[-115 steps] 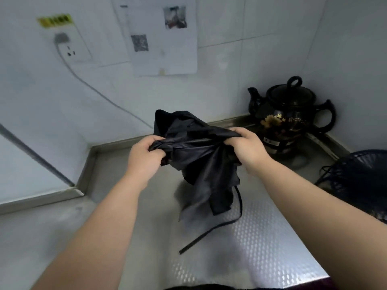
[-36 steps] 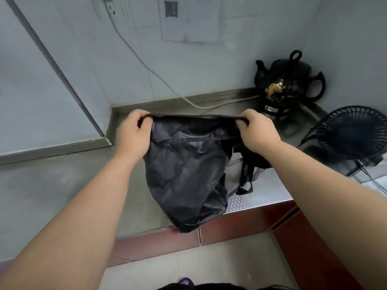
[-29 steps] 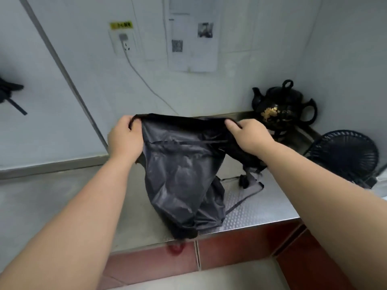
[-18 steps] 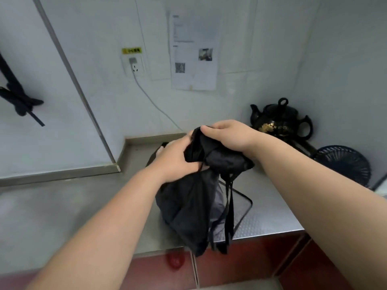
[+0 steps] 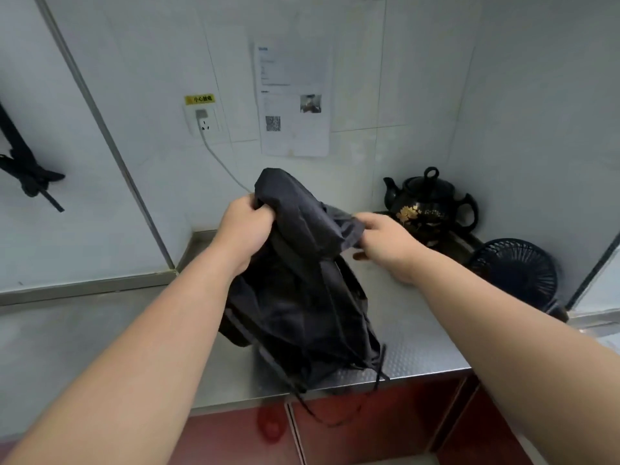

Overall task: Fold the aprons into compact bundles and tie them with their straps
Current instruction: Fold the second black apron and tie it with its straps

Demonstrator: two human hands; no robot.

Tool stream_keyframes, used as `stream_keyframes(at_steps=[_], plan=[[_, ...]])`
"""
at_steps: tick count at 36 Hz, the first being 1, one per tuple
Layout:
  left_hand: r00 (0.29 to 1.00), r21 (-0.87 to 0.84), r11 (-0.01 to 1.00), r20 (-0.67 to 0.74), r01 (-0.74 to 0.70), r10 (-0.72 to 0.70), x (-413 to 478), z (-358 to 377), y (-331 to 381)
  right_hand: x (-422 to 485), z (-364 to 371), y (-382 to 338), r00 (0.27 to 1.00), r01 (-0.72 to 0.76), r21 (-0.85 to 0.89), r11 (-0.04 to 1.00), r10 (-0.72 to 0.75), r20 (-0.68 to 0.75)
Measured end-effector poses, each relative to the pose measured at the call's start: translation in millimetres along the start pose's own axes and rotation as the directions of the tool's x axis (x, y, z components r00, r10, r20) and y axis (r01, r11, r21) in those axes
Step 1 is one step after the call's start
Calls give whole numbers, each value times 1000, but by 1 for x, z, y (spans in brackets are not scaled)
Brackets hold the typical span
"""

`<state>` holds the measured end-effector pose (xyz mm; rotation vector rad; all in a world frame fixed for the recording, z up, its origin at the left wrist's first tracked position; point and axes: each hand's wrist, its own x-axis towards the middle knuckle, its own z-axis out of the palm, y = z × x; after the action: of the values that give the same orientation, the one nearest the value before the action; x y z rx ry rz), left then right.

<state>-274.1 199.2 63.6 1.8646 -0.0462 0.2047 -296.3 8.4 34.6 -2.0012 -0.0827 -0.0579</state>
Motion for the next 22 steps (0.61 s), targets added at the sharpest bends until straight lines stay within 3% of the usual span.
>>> stream_keyframes(at_steps=[3, 6, 8, 13, 16, 19, 21, 22], plan=[[999, 62, 997, -31, 38, -36, -3, -4, -7, 5, -11, -7, 983, 13, 284, 959, 40, -178], [992, 258, 958, -57, 125, -114, -2, -14, -24, 11, -22, -11, 954, 73, 190, 979, -13, -300], [996, 417, 904, -33, 94, -88, -2, -15, -31, 13, -27, -16, 946, 104, 138, 985, -54, -321], [971, 92, 979, 171, -183, 165, -17, 7, -19, 11, -30, -30, 929, 184, -53, 981, -191, -318], [961, 18, 961, 15, -277, 276, -22, 15, -12, 6, -34, -32, 948, 202, -122, 972, -225, -226], [977, -103, 984, -170, -145, 127, -15, 6, -15, -5, -44, -29, 994, 105, -170, 980, -101, 30], [981, -172, 982, -190, -79, 46, -14, -4, -16, -10, -46, -20, 989, 54, -380, 923, 3, 147], [981, -188, 980, -192, -60, 23, -14, -7, -16, -12, -45, -16, 990, 55, -495, 867, 17, 140]])
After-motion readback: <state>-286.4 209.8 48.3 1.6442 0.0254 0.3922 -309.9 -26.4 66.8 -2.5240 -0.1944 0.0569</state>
